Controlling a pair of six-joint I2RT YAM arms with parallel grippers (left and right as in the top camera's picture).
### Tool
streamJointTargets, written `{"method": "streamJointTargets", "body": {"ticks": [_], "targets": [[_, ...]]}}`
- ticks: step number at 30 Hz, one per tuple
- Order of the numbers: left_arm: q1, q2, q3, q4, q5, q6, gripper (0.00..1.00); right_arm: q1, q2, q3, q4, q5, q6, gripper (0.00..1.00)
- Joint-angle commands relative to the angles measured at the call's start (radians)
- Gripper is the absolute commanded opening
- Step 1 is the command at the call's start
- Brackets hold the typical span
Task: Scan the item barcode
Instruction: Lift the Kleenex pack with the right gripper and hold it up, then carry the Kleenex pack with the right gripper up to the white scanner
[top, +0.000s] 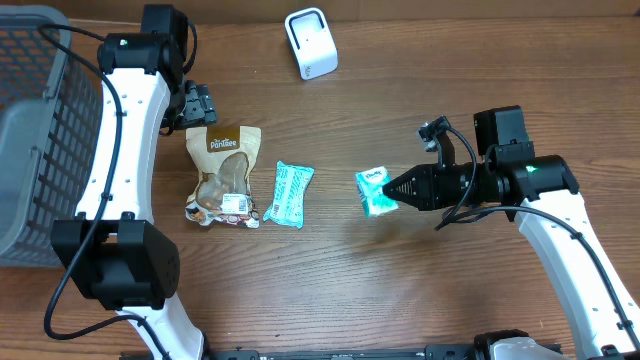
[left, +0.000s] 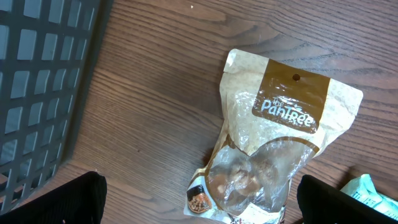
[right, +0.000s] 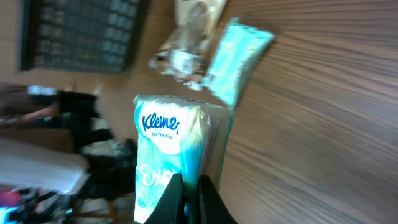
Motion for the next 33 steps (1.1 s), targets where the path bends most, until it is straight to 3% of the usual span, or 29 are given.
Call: {"method": "streamJointTargets", "body": {"ticks": [1, 9, 18, 24, 29, 33], "targets": [[-0.002, -0.010, 0.018, 0.001, -0.012, 0.004, 0.99, 0.001, -0.023, 0.023, 0.005, 0.144, 0.013, 0.04], [-0.002, -0.010, 0.018, 0.001, -0.012, 0.004, 0.99, 0.001, -0.023, 0.105, 0.015, 0.193, 0.092, 0.03], [-0.002, -0.010, 0.018, 0.001, -0.012, 0.004, 1.00, 0.042, 0.051, 0.647, -0.261, 0.399, 0.111, 0.03], [-0.002, -0.010, 0.018, 0.002, -0.012, 0.004, 1.00, 0.134, 0.201, 0.925, -0.299, 0.541, 0.138, 0.03], [-0.002, -0.010, 0.018, 0.002, -0.013, 0.004, 1.00, 0.287, 0.349, 1.015, -0.199, 0.898, 0.141, 0.04], [-0.002, -0.010, 0.018, 0.001, -0.012, 0.004, 1.00, 0.376, 0.455, 1.014, -0.045, 1.134, 0.023, 0.04]]}}
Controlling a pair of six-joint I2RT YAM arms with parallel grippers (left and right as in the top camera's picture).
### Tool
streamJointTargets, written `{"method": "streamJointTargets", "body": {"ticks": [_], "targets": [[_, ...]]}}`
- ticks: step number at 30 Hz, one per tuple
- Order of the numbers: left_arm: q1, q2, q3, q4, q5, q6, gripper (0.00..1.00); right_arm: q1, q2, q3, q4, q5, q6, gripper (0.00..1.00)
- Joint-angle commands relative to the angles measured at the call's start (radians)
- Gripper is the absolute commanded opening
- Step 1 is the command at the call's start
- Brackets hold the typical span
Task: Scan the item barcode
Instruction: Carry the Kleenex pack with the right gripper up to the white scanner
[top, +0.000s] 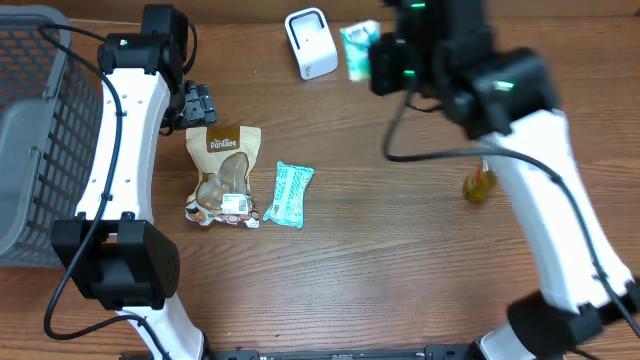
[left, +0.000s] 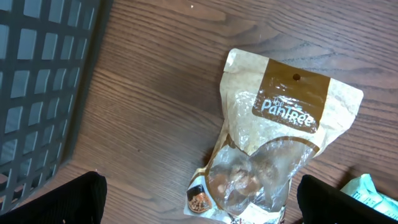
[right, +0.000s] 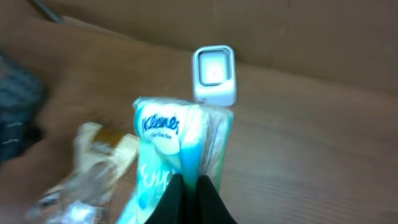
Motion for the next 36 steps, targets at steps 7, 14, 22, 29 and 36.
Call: {"method": "streamJointTargets", "body": {"ticks": [7, 14, 22, 29, 36], "targets": [[-0.002, -0.010, 0.018, 0.001, -0.013, 0.004, 0.99, 0.119, 0.226, 0.026, 0.323, 0.456, -0.293, 0.04], [-0.002, -0.010, 0.018, 0.001, -0.013, 0.004, 1.00, 0.116, 0.378, 0.026, 0.510, 0.462, -0.297, 0.04], [-0.002, -0.010, 0.018, 0.001, -0.013, 0.004, 1.00, 0.102, 0.542, 0.026, 0.734, 0.462, -0.326, 0.04], [-0.002, -0.010, 0.018, 0.001, -0.013, 0.004, 0.99, 0.101, 0.671, 0.026, 0.919, 0.466, -0.603, 0.04], [-0.002, -0.010, 0.018, 0.001, -0.013, 0.004, 1.00, 0.072, 0.731, 0.026, 0.985, 0.499, -0.678, 0.04]]}}
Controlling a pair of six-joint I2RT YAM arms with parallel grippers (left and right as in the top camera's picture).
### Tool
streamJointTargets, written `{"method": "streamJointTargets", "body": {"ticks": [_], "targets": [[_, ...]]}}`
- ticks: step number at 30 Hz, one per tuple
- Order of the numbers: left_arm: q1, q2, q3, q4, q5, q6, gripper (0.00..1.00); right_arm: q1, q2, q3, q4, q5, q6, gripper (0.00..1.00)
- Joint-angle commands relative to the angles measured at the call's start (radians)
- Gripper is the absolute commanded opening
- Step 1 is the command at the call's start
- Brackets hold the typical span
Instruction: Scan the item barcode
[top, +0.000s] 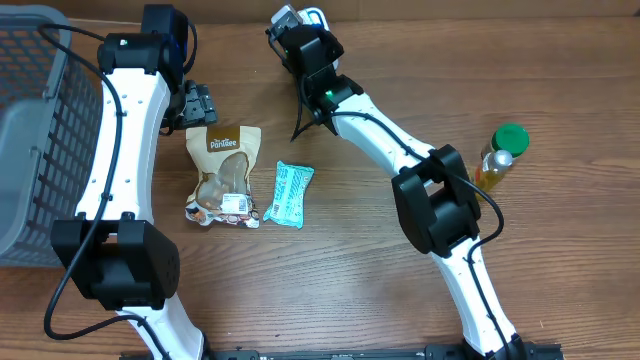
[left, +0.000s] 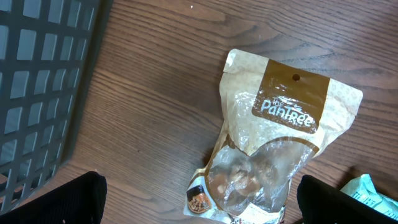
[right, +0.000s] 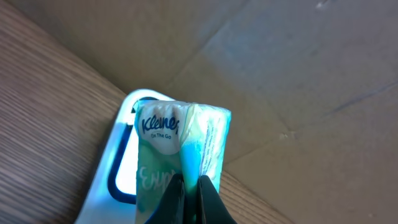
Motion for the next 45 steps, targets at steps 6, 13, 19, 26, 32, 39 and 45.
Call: {"method": "streamJointTargets", "body": {"ticks": [6, 13, 19, 26, 32, 39, 45], "targets": [[-0.002, -0.010, 0.018, 0.002, -0.013, 0.004, 1.00, -0.045, 0.033, 0.022, -0.007, 0.020, -0.040, 0.04], [-0.002, -0.010, 0.018, 0.001, -0.013, 0.004, 1.00, -0.045, 0.039, 0.022, 0.027, -0.012, -0.077, 0.04], [-0.002, -0.010, 0.018, 0.001, -0.012, 0.004, 1.00, -0.045, 0.055, 0.020, 0.026, -0.026, -0.126, 0.04], [-0.002, -0.010, 0.018, 0.001, -0.013, 0.004, 1.00, -0.046, 0.026, 0.021, 0.040, -0.001, -0.085, 0.04], [-0.002, -0.010, 0.018, 0.002, -0.012, 0.004, 1.00, -0.032, -0.146, 0.021, -0.024, 0.011, 0.077, 0.04], [-0.002, -0.010, 0.018, 0.002, -0.013, 0.004, 0.99, -0.033, -0.443, 0.021, -0.334, -0.025, 0.277, 0.06], [-0.002, -0.010, 0.018, 0.001, -0.012, 0.004, 1.00, -0.047, -0.541, 0.021, -0.815, -0.080, 0.533, 0.05]]}}
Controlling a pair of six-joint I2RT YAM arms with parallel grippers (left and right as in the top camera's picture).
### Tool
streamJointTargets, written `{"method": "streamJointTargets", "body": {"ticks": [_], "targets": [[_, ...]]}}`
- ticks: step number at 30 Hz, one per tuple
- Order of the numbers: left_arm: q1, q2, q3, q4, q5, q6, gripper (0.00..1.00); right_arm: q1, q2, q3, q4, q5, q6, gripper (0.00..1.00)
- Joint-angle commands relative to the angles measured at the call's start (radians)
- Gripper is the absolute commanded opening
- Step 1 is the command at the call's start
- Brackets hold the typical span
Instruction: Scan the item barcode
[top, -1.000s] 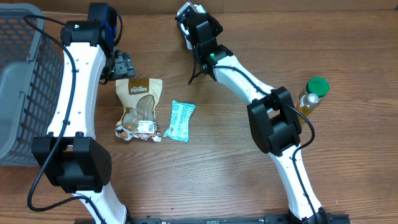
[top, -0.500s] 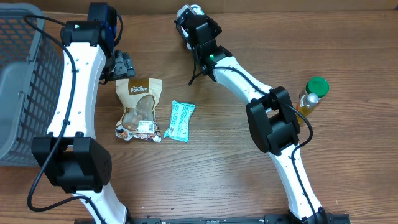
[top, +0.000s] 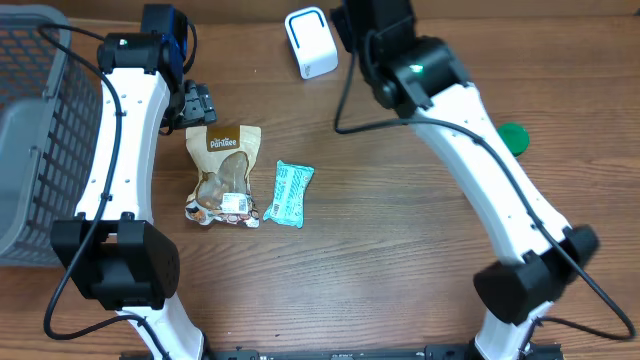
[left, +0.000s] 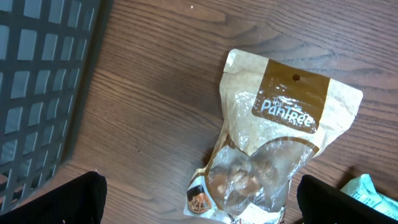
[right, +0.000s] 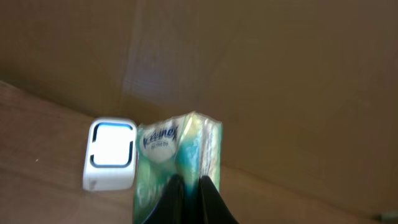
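My right gripper (right: 188, 182) is shut on a teal and white Kleenex tissue pack (right: 163, 155), which it holds upright in front of a cardboard wall. The white barcode scanner (right: 111, 154) stands just left of the pack in the right wrist view, its window facing the camera. From overhead the scanner (top: 311, 42) sits at the table's back edge with the right wrist beside it on the right; the pack is hidden there. My left gripper (left: 199, 214) is open above a brown Pantree snack bag (left: 273, 143).
A grey mesh basket (top: 30, 130) fills the left side. A teal packet (top: 288, 194) lies right of the snack bag (top: 225, 175). A green-capped bottle (top: 514, 137) shows partly behind the right arm. The cardboard wall (right: 280, 74) closes the back.
The right gripper, with the tissue pack, was close against the scanner; now it is farther off, to the scanner's right. The left arm has not moved.
The right gripper first held the tissue pack over the middle of the table, right of the teal packet. Then it held the pack at the back, beside the scanner, then close over the scanner's face. Now the pack is right of the scanner.
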Motion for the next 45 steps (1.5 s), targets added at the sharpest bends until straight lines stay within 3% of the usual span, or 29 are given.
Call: {"method": "streamJointTargets", "body": {"ticks": [1, 7, 11, 17, 29, 31, 37, 45], "targets": [[-0.002, -0.010, 0.018, 0.002, -0.013, 0.004, 1.00, -0.016, 0.016, -0.008, -0.219, -0.086, 0.191, 0.06], [-0.002, -0.010, 0.018, 0.002, -0.013, 0.004, 1.00, -0.077, 0.069, -0.048, -0.629, -0.278, 0.326, 0.08], [-0.002, -0.010, 0.018, 0.002, -0.013, 0.004, 1.00, -0.103, 0.085, -0.147, -0.695, -0.278, 0.414, 0.08], [-0.002, -0.010, 0.018, 0.002, -0.013, 0.004, 0.99, -0.111, 0.085, -0.314, -0.606, -0.279, 0.436, 0.19], [-0.002, -0.010, 0.018, 0.002, -0.013, 0.004, 1.00, -0.111, 0.085, -0.676, -0.215, -0.428, 0.435, 0.42], [-0.002, -0.010, 0.018, 0.002, -0.013, 0.004, 1.00, -0.111, 0.085, -0.703, -0.188, -0.427, 0.435, 0.47], [-0.002, -0.010, 0.018, 0.002, -0.013, 0.004, 0.99, -0.115, 0.085, -0.740, -0.117, -0.393, 0.432, 0.49], [-0.002, -0.010, 0.018, 0.002, -0.013, 0.004, 1.00, -0.130, 0.085, -0.741, -0.200, -0.161, 0.509, 0.60]]}}
